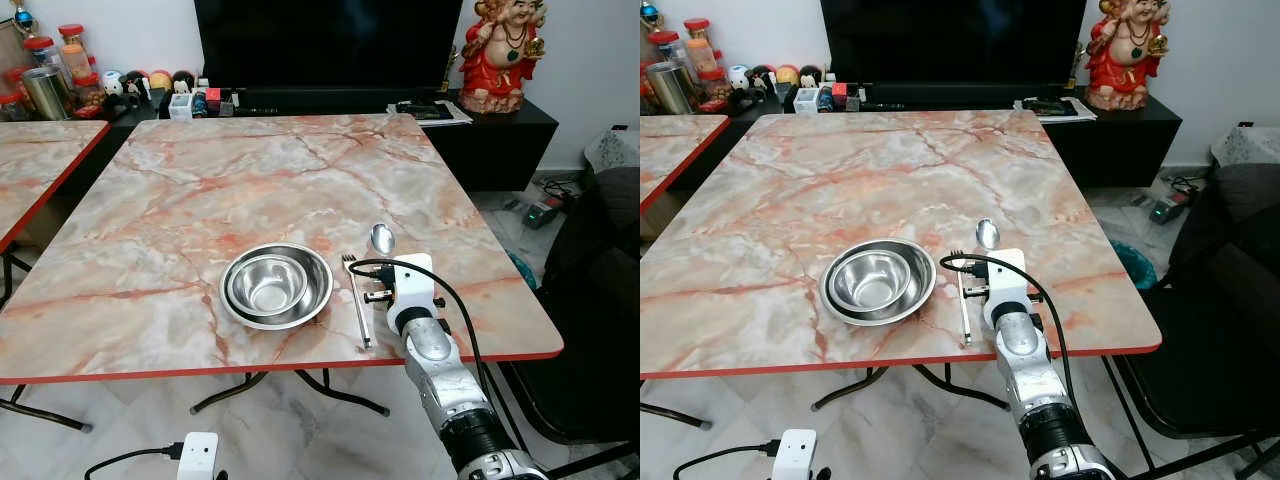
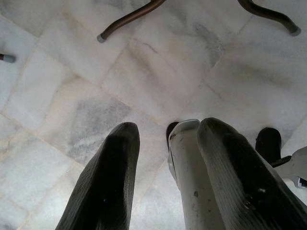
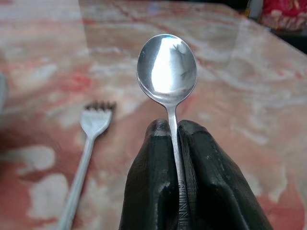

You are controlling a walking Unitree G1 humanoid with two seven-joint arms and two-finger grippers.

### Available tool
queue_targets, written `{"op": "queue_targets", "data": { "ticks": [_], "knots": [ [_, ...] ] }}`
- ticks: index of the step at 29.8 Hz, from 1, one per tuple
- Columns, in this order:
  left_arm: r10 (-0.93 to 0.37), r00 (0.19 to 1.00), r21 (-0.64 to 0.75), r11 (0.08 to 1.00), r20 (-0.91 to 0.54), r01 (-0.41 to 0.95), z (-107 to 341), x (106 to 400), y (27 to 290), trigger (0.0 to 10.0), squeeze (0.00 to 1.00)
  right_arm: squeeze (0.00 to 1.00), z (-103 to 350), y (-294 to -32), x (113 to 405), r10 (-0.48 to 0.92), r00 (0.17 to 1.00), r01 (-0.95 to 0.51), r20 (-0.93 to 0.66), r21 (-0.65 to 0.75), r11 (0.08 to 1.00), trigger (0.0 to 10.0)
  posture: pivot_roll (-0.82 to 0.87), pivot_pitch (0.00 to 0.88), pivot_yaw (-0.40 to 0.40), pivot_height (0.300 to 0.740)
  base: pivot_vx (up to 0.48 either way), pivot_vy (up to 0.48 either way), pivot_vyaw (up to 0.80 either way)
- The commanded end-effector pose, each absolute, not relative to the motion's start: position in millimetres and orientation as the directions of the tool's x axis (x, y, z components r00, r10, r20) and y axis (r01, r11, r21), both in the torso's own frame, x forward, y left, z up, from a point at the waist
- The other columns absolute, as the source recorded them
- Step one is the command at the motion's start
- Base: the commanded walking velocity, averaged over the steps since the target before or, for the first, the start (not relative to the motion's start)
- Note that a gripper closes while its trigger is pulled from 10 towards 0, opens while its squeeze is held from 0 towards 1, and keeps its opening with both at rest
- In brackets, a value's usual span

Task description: Setting the table

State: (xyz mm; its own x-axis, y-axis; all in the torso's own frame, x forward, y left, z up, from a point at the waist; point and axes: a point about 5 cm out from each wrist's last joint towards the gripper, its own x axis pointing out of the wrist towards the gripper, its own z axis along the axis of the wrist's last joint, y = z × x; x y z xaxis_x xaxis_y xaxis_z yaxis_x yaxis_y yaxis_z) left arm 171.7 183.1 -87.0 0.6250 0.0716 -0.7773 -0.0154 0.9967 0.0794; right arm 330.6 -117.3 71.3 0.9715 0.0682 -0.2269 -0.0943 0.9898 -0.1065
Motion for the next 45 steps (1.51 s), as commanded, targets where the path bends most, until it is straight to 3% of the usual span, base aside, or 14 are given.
{"op": "queue_targets", "data": {
  "ticks": [1, 16, 34, 35, 36, 42, 43, 45],
  "knots": [
    [0.076, 0.608, 0.086, 0.996, -0.790, -0.013, -88.9, 167.6, 185.6, 10.0, 0.00, 0.00, 71.2, -118.0, 332.7, 0.077, 0.968, -0.108, -0.237, -0.120, 0.987, 10.0, -0.02, 0.012, -0.015, 0.701, 0.000, 0.000, 0.00],
    [0.074, 0.605, 0.083, 0.996, -0.793, -0.013, -89.2, 167.3, 185.4, 10.0, 0.00, 0.00, 66.8, -114.5, 332.6, 0.121, 0.957, -0.158, -0.265, -0.124, 0.980, 10.0, -0.02, 0.011, -0.019, 0.701, 0.000, 0.000, 0.00],
    [0.065, 0.599, 0.076, 0.997, -0.798, -0.007, -89.8, 166.2, 184.6, 10.0, 0.00, 0.00, 62.2, -118.9, 332.6, 0.077, 0.951, -0.125, -0.299, -0.143, 0.982, 10.0, -0.02, 0.010, -0.017, 0.701, 0.000, 0.000, 0.00],
    [0.065, 0.598, 0.076, 0.997, -0.799, -0.007, -89.9, 166.1, 184.4, 10.0, 0.00, 0.01, 62.0, -118.8, 332.7, 0.076, 0.950, -0.123, -0.301, -0.141, 0.982, 10.0, -0.02, 0.011, -0.019, 0.701, 0.000, 0.000, 0.00],
    [0.064, 0.597, 0.075, 0.997, -0.800, -0.006, -90.0, 165.9, 184.3, 10.0, 0.00, 0.09, 61.8, -118.7, 332.9, 0.075, 0.950, -0.122, -0.304, -0.140, 0.983, 10.0, -0.02, 0.011, -0.019, 0.701, 0.000, 0.000, 0.00],
    [0.063, 0.597, 0.075, 0.997, -0.800, -0.004, -90.1, 165.8, 184.1, 10.0, 0.00, 0.10, 62.0, -118.2, 333.4, 0.073, 0.950, -0.121, -0.304, -0.142, 0.982, 10.0, -0.02, 0.010, -0.019, 0.701, 0.000, 0.000, 0.00],
    [0.062, 0.596, 0.075, 0.997, -0.801, -0.003, -90.2, 165.7, 184.0, 10.0, 0.00, 0.43, 62.3, -118.2, 333.5, 0.073, 0.950, -0.121, -0.303, -0.142, 0.982, 10.0, -0.02, 0.012, -0.018, 0.701, 0.000, 0.000, 0.00],
    [0.062, 0.596, 0.075, 0.997, -0.801, -0.002, -90.2, 165.7, 183.9, 10.0, 0.00, 0.46, 62.2, -118.2, 333.4, 0.072, 0.950, -0.121, -0.302, -0.146, 0.982, 10.0, -0.02, 0.012, -0.018, 0.701, 0.000, 0.000, 0.00]
  ]
}}
